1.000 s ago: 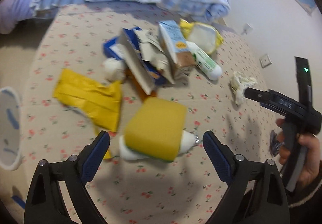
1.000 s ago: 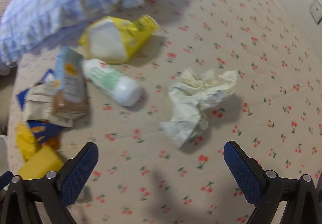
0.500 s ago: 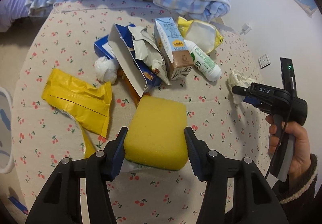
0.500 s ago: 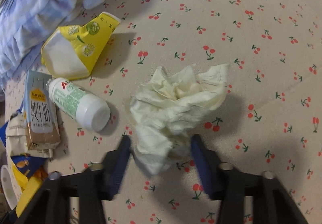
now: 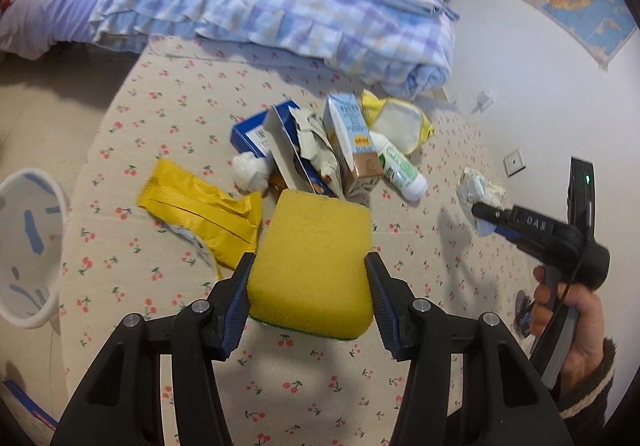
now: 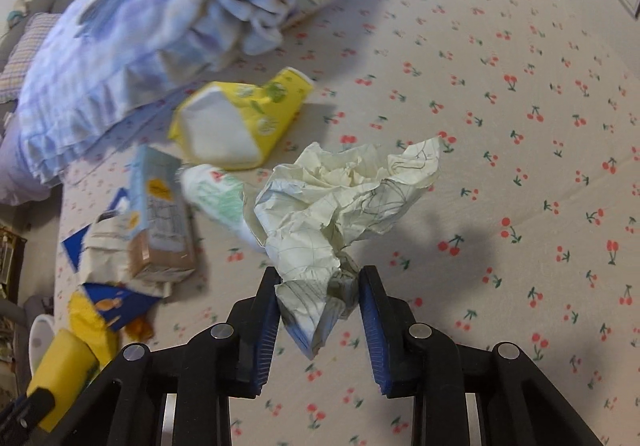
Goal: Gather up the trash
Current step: 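Carry sponge and tissue over the wastebasket and open both tools to drop them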
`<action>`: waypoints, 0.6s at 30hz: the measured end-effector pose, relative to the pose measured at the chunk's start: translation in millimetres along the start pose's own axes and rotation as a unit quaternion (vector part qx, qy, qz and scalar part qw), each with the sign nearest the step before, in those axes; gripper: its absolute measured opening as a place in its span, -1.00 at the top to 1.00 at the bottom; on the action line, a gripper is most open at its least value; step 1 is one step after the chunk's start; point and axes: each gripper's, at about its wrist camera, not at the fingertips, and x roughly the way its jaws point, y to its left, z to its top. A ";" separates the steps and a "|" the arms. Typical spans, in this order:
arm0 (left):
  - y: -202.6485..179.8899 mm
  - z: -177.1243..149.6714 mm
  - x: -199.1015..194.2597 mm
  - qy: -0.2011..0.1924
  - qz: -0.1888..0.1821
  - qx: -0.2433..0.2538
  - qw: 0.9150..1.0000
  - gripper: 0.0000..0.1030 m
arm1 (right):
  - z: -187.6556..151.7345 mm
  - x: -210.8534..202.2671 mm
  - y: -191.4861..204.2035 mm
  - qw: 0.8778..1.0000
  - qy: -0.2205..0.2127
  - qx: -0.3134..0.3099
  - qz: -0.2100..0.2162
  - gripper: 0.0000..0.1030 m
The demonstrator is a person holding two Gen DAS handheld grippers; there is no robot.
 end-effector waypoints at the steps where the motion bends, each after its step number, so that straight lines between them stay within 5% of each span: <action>1: 2.7 0.1 -5.1 -0.006 0.000 -0.004 1.000 -0.09 | -1.9 -2.1 5.3 1.000 -0.002 -0.003 0.003 0.33; 18: 94.2 -13.0 -73.2 -0.074 0.042 -0.075 0.994 -0.09 | -54.8 -35.9 116.1 0.990 -0.018 -0.102 0.092 0.32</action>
